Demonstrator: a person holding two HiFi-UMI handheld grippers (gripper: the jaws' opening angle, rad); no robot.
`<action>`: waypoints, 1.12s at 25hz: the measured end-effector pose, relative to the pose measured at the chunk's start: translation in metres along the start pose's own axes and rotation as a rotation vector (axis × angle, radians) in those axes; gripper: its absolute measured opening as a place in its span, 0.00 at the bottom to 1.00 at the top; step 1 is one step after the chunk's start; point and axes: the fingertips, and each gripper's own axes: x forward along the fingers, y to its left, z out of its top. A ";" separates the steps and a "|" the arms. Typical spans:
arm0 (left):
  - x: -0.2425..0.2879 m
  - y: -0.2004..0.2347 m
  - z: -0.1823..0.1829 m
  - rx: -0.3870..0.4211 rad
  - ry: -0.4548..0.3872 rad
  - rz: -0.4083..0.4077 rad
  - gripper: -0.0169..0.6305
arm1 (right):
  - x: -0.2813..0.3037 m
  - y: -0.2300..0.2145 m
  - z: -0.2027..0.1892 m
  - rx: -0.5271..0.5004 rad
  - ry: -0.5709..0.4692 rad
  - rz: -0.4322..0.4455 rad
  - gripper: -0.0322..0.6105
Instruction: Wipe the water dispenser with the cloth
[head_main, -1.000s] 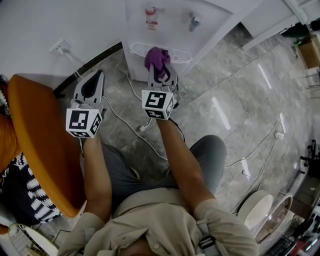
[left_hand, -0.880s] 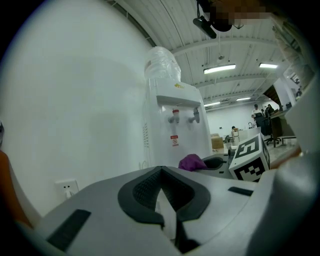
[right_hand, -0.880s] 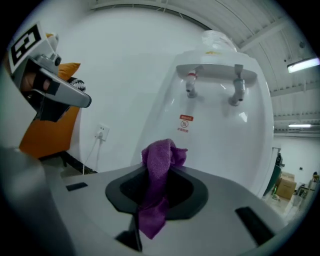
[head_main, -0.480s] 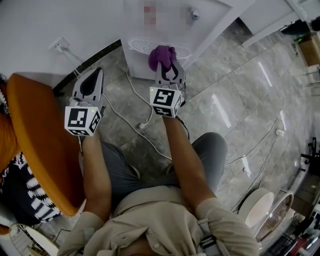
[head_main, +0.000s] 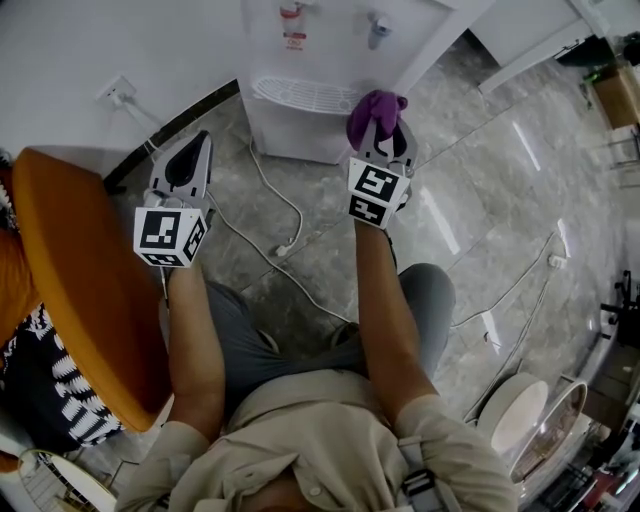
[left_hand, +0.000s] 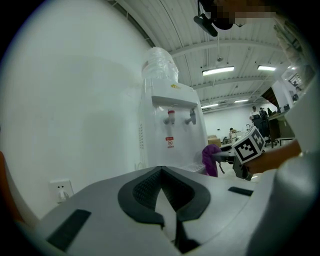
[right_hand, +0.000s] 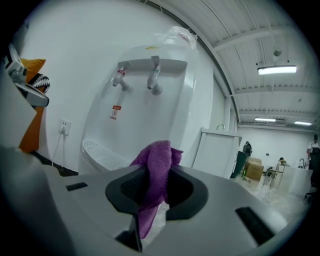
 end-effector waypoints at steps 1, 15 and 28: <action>0.001 -0.001 0.000 -0.003 0.000 0.000 0.05 | 0.003 0.002 0.005 0.000 -0.003 0.007 0.19; -0.004 0.010 0.006 -0.018 -0.012 0.037 0.05 | 0.049 0.169 0.069 -0.133 -0.019 0.368 0.18; 0.005 0.012 -0.003 -0.026 -0.004 0.017 0.05 | 0.040 0.079 0.095 0.005 -0.102 0.185 0.18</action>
